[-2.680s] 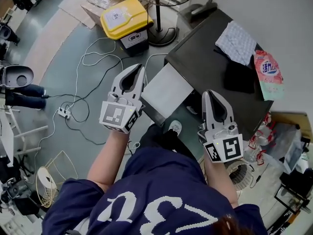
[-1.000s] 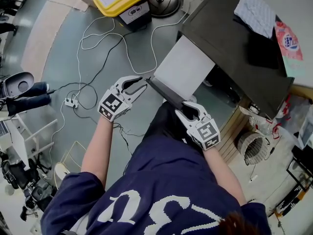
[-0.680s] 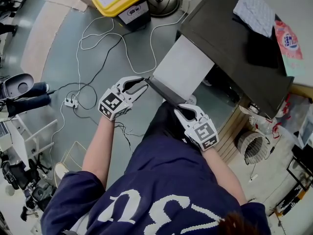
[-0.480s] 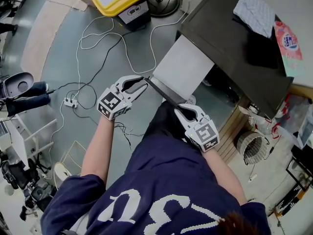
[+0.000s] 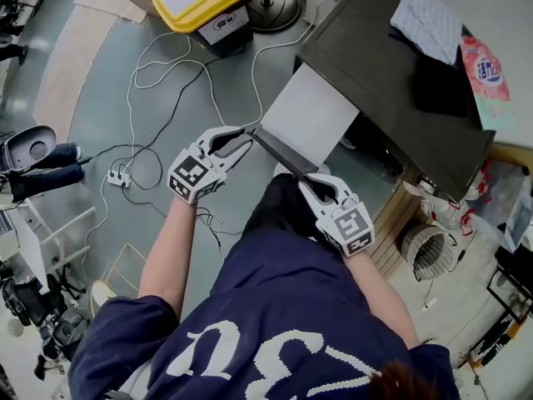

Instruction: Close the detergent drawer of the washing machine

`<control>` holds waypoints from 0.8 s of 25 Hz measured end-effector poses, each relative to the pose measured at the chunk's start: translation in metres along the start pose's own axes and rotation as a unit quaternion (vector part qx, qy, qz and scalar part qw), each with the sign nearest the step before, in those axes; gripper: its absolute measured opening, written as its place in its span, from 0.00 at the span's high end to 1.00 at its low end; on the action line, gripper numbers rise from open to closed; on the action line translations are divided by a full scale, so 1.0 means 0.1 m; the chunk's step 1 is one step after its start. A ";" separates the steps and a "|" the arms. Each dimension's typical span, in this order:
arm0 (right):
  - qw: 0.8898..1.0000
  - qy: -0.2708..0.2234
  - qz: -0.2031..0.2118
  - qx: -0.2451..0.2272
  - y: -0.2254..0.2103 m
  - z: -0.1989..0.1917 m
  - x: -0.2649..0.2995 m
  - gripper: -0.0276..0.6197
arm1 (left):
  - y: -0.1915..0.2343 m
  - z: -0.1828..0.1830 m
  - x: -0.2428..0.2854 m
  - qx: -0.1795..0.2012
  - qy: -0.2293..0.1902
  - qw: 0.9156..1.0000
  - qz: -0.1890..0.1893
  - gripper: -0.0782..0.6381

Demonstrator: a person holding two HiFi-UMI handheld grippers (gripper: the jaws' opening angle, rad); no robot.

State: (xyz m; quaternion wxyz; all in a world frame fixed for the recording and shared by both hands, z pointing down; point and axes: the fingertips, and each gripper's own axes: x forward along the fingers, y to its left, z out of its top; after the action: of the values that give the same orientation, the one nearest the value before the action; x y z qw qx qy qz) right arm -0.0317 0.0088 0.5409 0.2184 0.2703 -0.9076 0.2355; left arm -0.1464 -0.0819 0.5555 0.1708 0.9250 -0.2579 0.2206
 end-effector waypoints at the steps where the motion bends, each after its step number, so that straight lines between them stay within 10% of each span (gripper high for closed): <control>1: 1.000 -0.002 -0.003 -0.003 -0.02 0.00 -0.01 0.86 | 0.00 0.01 0.01 0.001 -0.001 1.000 0.000 0.72; 20: 0.999 -0.011 -0.039 -0.003 -0.37 0.10 -0.07 0.86 | 0.11 0.22 0.28 0.009 -0.001 1.000 0.008 0.72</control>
State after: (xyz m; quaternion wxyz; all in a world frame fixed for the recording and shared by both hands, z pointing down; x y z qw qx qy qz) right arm -0.0075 -0.0212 0.5408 0.2183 0.3074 -0.8993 0.2214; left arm -0.1243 -0.1120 0.5526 0.1607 0.9247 -0.2634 0.2230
